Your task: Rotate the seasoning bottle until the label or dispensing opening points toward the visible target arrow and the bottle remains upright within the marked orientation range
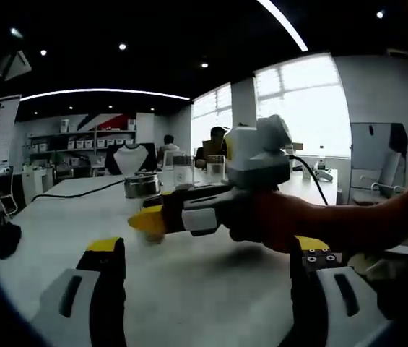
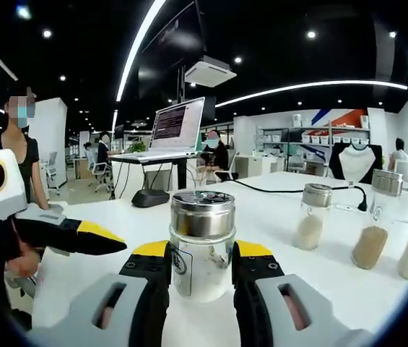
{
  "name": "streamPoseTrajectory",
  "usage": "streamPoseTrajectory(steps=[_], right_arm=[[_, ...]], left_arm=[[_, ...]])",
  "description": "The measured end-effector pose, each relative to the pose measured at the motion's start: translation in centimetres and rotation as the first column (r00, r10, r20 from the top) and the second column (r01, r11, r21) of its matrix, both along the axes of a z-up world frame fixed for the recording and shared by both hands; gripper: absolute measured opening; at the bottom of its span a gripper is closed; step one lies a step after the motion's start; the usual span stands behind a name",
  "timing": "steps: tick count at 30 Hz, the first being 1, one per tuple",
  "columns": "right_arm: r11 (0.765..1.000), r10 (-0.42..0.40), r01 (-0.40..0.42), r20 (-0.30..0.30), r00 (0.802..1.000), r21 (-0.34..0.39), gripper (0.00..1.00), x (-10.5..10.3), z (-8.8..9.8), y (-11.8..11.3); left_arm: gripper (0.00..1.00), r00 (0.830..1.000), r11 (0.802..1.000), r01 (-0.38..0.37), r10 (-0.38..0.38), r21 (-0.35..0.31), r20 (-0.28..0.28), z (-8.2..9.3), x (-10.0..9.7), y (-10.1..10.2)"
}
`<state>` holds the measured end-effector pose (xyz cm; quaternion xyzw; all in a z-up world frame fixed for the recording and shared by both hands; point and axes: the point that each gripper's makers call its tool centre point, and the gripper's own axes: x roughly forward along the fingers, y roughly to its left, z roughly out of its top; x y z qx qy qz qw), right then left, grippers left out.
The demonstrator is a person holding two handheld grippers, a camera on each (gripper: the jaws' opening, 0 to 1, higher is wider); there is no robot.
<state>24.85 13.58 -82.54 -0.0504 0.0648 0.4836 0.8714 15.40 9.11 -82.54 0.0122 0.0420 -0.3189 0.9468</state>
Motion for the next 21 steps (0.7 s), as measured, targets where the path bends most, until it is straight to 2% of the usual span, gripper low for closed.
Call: streamPoseTrajectory(steps=[2, 6, 7, 9, 11, 12, 18, 21], right_arm=[[1.000, -0.002, 0.002, 0.007, 1.000, -0.013, 0.30, 0.1, -0.1, 0.2], [0.998, -0.014, 0.015, 0.006, 1.000, -0.056, 0.31, 0.3, -1.1, 0.2], [0.997, -0.045, 0.044, -0.008, 0.999, -0.056, 0.31, 0.5, -1.3, -0.3], [0.999, -0.026, 0.027, 0.005, 1.000, -0.042, 0.31, 0.6, -1.2, -0.4], [0.998, -0.029, 0.028, -0.009, 1.000, -0.052, 0.31, 0.6, -1.2, -0.3], [0.997, -0.038, 0.036, -0.027, 0.999, -0.064, 0.31, 0.6, -1.5, -0.4], [0.997, -0.059, 0.058, -0.019, 0.998, -0.057, 0.31, 0.4, -1.2, -0.3], [0.995, -0.083, 0.082, -0.023, 0.996, -0.056, 0.31, 0.3, -1.3, -0.2]], left_arm=[[1.00, 1.000, 1.000, 0.010, -0.010, 0.013, -0.007, -0.3, -0.1, -0.1], [1.00, 1.000, 1.000, 0.003, -0.003, 0.000, -0.002, -0.1, 0.0, -0.1], [1.00, 1.000, 1.000, 0.003, -0.003, -0.002, -0.003, -0.1, 0.0, -0.1], [1.00, 1.000, 1.000, -0.004, 0.004, -0.008, 0.000, -0.1, 0.0, 0.0], [1.00, 0.999, 0.998, -0.048, 0.047, -0.044, -0.015, 0.1, 0.2, 0.7], [1.00, 0.999, 0.997, -0.045, 0.045, -0.057, -0.011, 0.3, 0.1, 0.8], [0.99, 0.999, 0.991, -0.053, 0.053, -0.126, 0.003, 1.3, -0.1, 1.1], [0.99, 0.998, 0.990, -0.059, 0.060, -0.130, 0.006, 1.4, -0.2, 1.0]])
